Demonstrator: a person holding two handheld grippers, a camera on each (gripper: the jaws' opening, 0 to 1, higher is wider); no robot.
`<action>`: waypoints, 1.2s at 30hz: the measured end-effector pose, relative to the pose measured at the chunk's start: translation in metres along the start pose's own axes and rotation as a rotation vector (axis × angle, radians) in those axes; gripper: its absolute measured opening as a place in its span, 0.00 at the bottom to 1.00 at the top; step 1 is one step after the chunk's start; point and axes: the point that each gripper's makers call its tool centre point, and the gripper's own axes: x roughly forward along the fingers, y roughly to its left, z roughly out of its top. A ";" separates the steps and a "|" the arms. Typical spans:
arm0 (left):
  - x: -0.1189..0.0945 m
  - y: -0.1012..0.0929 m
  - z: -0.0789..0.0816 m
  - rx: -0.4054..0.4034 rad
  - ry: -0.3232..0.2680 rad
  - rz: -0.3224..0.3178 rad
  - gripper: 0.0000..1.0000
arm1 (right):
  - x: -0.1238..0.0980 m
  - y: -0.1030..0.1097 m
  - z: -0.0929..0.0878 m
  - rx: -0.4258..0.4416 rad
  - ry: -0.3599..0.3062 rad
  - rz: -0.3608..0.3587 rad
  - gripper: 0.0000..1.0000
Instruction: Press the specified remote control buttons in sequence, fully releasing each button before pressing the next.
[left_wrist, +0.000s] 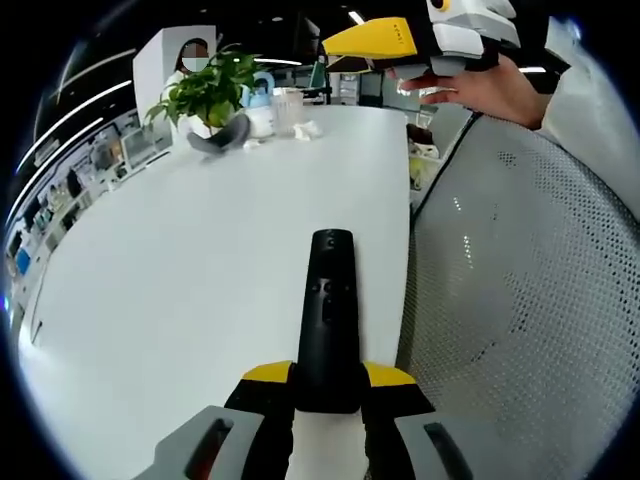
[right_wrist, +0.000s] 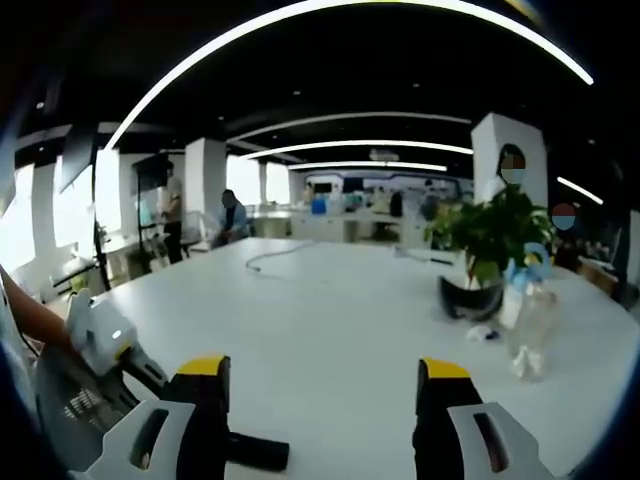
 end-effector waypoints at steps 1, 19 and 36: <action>0.000 0.001 0.000 -0.001 0.001 0.002 0.25 | 0.000 0.000 0.000 -0.002 0.001 0.000 0.74; -0.003 0.020 -0.001 0.009 0.061 -0.015 0.24 | -0.001 -0.001 0.001 0.003 -0.007 0.000 0.74; 0.000 0.029 0.001 0.006 0.105 -0.009 0.24 | -0.001 -0.002 0.001 0.009 -0.006 -0.001 0.73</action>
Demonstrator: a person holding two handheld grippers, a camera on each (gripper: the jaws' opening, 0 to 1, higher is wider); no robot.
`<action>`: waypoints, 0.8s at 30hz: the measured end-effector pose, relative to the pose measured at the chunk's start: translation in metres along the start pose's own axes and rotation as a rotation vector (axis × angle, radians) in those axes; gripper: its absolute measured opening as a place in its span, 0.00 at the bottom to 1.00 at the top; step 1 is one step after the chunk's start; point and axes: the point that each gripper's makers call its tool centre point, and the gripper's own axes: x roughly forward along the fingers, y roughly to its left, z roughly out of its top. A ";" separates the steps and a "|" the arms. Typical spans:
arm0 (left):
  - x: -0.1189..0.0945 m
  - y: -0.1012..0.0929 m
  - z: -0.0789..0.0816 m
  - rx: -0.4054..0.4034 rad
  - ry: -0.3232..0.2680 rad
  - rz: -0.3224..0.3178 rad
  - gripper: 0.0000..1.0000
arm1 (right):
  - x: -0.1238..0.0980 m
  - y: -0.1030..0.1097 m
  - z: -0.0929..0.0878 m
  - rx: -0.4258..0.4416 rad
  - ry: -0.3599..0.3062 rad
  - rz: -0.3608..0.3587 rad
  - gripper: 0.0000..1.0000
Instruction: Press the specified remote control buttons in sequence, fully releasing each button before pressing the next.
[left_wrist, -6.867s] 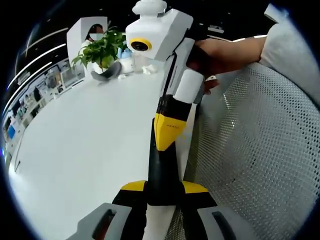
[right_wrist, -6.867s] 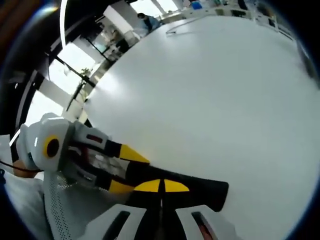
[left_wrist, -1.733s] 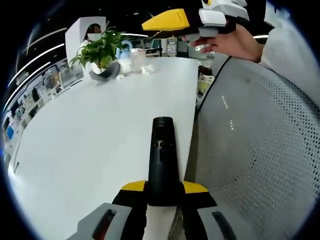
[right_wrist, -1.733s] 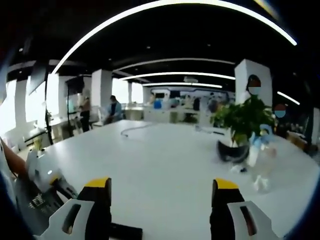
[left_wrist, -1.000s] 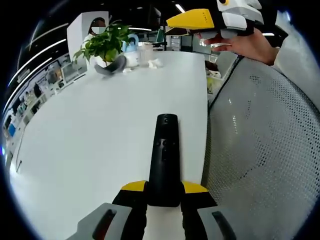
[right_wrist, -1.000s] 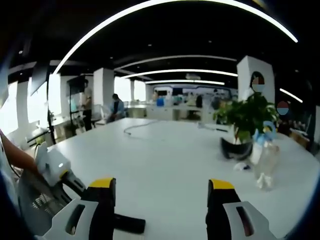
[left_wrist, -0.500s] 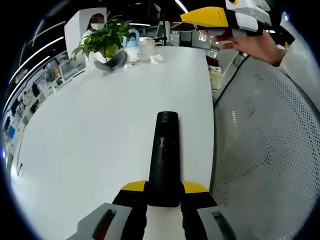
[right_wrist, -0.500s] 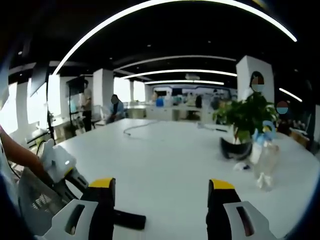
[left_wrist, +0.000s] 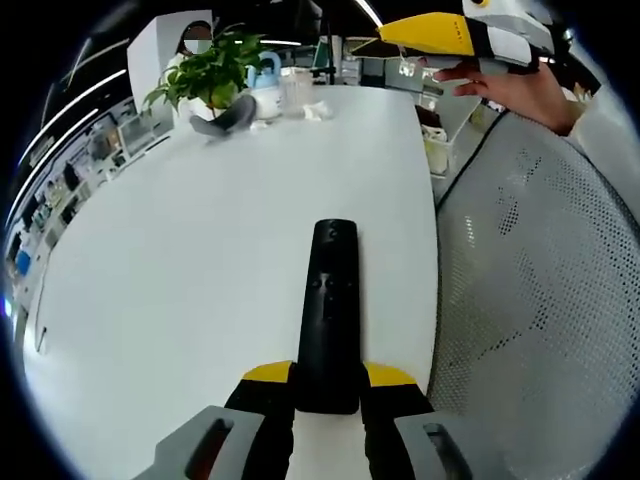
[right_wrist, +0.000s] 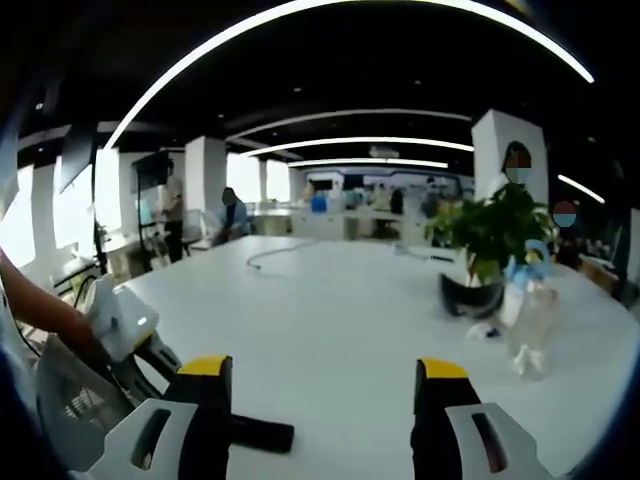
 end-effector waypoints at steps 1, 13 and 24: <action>0.000 0.000 0.000 0.003 0.002 -0.001 0.24 | 0.000 0.000 0.000 0.001 0.001 0.000 0.72; 0.001 0.002 0.001 0.012 0.025 -0.015 0.23 | 0.001 0.001 -0.001 0.000 0.008 0.003 0.72; 0.004 0.013 0.004 0.020 0.039 -0.017 0.24 | 0.001 0.000 -0.003 0.000 0.016 0.002 0.70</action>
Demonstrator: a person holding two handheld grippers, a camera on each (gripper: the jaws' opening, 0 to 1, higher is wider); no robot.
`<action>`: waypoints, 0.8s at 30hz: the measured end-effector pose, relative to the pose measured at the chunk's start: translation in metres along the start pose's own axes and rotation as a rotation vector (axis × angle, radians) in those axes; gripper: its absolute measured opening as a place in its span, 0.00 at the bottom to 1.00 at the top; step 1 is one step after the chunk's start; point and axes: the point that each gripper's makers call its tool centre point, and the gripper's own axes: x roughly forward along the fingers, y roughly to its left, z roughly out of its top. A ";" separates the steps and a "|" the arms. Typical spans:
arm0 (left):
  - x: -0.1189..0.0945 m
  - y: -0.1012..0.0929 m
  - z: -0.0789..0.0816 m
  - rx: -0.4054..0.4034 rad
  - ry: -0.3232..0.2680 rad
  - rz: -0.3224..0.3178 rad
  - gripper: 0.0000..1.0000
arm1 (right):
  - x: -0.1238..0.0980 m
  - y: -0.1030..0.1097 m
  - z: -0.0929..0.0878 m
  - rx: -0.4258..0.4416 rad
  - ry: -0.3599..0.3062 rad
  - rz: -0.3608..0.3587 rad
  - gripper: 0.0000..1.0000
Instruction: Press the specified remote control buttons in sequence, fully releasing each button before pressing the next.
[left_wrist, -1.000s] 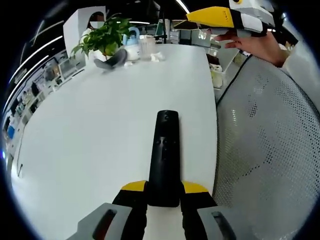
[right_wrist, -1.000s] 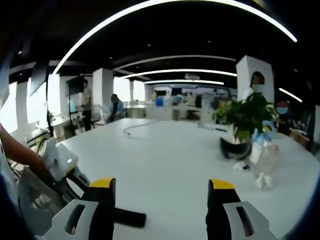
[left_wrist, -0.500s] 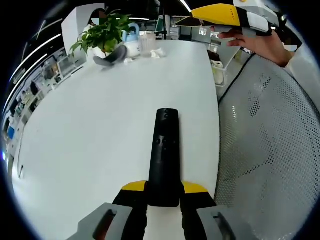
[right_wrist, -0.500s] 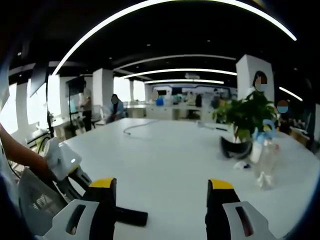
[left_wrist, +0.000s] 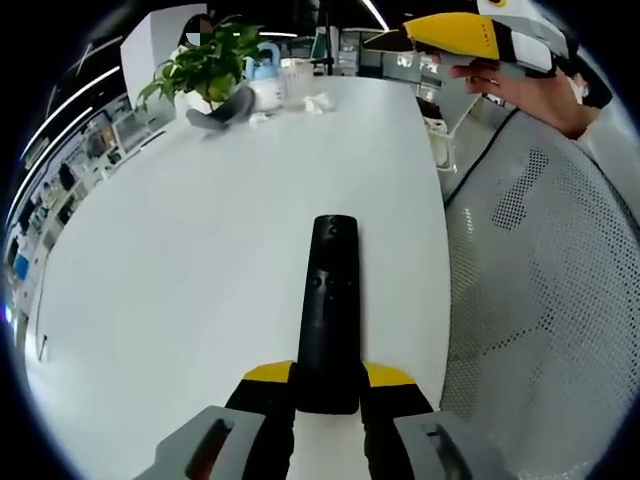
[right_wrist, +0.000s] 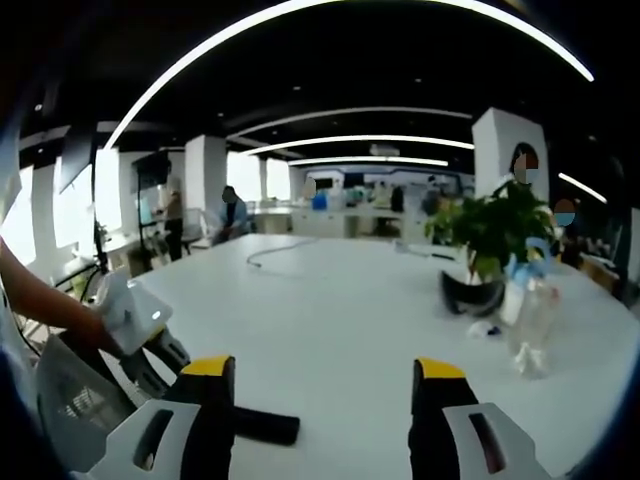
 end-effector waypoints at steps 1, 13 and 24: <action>0.000 0.000 0.001 0.004 0.002 -0.002 0.24 | 0.000 0.000 0.000 0.000 0.002 0.000 0.70; 0.001 0.008 0.002 -0.004 -0.002 -0.008 0.24 | 0.000 0.002 -0.001 -0.007 0.009 0.008 0.68; 0.003 0.017 0.003 0.028 0.029 -0.030 0.24 | 0.000 0.000 -0.001 -0.003 0.008 0.003 0.67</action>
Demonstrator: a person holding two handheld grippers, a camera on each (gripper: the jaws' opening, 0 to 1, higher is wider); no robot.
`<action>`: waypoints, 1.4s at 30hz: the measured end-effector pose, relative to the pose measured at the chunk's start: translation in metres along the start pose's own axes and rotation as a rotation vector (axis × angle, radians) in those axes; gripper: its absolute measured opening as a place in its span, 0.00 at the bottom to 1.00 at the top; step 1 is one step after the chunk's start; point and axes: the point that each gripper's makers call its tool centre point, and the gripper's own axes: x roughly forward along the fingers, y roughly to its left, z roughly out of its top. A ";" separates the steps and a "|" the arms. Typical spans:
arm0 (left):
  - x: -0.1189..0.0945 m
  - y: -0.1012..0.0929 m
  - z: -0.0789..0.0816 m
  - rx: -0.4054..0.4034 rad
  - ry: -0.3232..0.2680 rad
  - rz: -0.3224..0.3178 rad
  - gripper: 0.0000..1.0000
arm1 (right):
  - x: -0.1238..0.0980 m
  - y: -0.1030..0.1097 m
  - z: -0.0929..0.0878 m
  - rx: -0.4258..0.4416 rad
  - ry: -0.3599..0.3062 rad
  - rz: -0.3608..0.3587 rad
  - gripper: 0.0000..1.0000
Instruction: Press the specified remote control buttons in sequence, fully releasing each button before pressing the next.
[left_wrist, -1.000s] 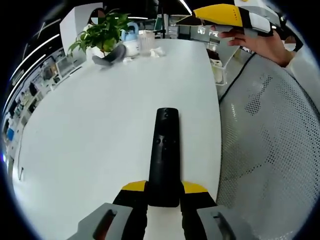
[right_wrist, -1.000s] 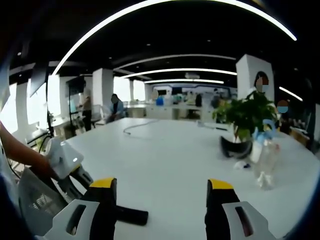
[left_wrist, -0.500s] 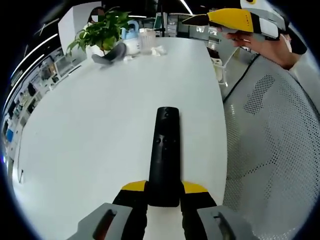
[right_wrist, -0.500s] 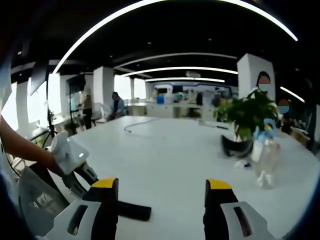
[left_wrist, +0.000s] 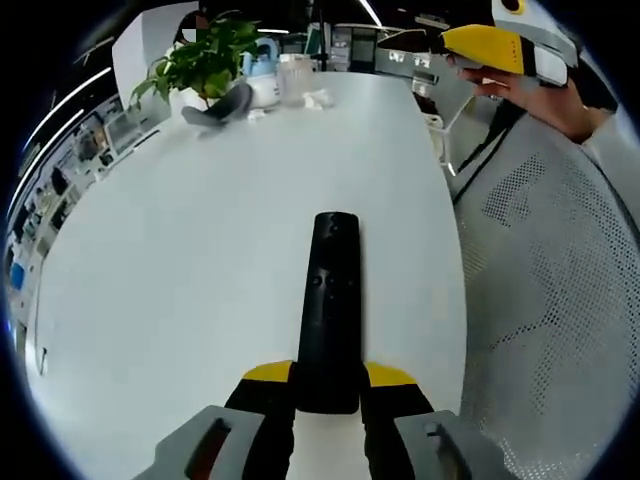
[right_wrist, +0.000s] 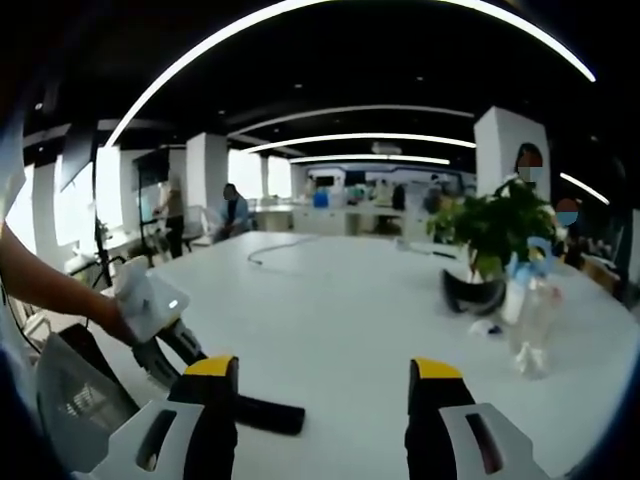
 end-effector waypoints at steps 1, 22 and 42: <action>0.000 0.001 0.000 0.003 0.002 -0.002 0.24 | 0.000 0.000 0.000 0.001 0.000 0.000 0.67; 0.002 0.015 0.001 0.017 0.031 -0.006 0.24 | 0.000 0.000 -0.002 -0.004 0.010 -0.003 0.66; 0.003 0.030 0.004 0.048 0.059 -0.027 0.24 | 0.000 0.000 -0.002 -0.002 0.011 -0.003 0.65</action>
